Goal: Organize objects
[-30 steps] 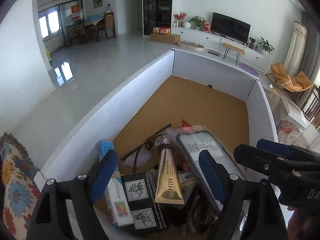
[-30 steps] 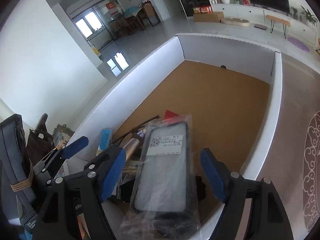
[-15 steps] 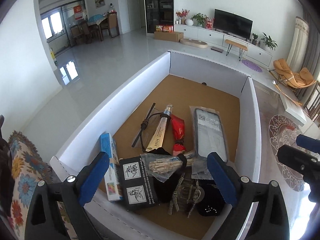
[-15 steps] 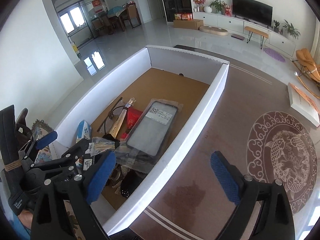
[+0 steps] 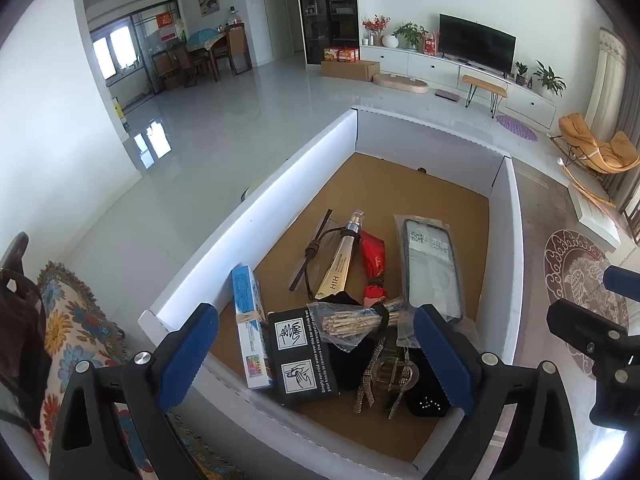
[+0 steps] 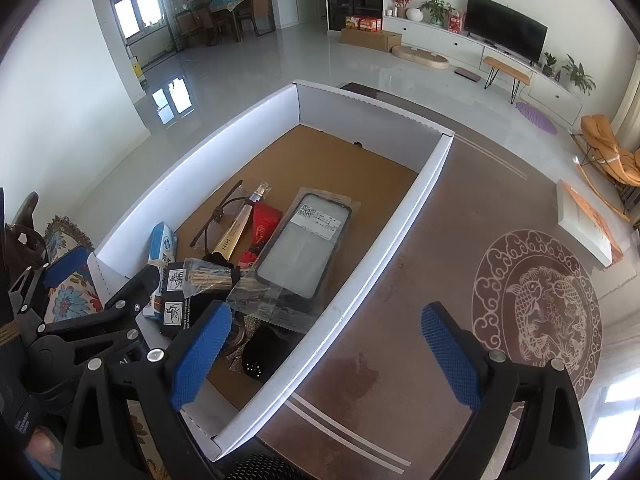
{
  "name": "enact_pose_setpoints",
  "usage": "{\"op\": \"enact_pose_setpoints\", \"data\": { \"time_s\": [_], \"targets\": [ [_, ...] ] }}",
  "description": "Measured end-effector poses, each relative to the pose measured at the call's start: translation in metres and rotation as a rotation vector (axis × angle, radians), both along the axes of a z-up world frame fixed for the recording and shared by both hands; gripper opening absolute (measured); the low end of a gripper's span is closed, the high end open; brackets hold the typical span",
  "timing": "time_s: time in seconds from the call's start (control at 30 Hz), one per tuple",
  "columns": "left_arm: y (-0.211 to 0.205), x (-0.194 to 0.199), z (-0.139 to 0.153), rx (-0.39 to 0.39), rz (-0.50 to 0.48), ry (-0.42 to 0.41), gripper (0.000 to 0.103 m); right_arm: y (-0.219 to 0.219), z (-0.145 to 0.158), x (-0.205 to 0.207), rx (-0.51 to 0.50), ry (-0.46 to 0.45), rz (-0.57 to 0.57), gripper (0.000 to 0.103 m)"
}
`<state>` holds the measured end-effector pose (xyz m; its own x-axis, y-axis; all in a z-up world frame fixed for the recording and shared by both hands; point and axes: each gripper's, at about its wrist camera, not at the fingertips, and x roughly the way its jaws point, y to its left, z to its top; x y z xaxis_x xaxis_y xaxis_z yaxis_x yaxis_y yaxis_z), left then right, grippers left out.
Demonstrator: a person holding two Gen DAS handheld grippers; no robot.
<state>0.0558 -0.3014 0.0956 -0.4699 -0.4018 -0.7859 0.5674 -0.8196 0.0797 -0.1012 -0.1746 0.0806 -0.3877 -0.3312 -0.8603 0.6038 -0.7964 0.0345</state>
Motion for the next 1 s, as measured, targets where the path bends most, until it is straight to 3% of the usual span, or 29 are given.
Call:
{"op": "enact_pose_setpoints", "data": {
  "time_s": [1.0],
  "targets": [
    [-0.014, 0.008, 0.006, 0.016, 0.038, 0.02, 0.099, -0.017, 0.018, 0.007, 0.006, 0.012, 0.049, 0.096]
  ]
}}
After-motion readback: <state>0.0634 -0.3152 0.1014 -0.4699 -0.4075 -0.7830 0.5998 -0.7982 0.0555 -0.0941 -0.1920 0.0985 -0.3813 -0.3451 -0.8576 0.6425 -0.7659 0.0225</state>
